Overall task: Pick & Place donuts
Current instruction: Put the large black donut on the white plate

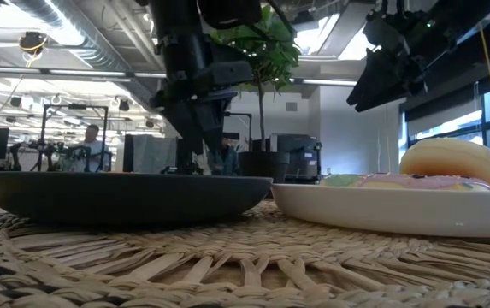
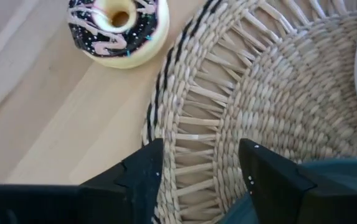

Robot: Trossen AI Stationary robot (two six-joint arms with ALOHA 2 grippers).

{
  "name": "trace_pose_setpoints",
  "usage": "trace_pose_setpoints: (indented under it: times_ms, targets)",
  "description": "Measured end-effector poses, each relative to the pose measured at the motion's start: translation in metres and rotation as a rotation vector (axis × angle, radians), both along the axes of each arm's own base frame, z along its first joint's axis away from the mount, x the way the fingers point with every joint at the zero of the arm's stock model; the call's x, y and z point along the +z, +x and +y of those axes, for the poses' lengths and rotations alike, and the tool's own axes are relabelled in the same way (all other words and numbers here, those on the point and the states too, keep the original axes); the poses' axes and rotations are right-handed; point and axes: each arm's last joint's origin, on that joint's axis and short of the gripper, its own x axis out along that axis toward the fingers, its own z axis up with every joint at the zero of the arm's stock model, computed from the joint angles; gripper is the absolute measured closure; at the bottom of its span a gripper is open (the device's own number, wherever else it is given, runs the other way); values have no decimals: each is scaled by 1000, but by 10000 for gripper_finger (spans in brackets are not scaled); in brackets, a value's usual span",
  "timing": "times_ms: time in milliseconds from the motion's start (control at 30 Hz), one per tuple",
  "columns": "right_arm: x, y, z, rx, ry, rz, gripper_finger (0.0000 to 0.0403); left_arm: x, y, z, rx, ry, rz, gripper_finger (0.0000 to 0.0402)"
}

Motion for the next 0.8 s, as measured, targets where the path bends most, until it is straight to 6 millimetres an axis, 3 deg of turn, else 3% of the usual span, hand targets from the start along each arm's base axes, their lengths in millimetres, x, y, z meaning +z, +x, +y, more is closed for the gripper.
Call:
trace_pose_setpoints:
  times_ms: [267,467,800]
  targets:
    - [0,0,-1,-4,0,0,231,0,3,4,-6,-34,-20,170]
    - [0,0,-1,-6,0,1,231,3,7,12,-10,80,-58,174]
    - [0,0,-1,-7,0,1,231,7,19,51,35,36,-178,205]
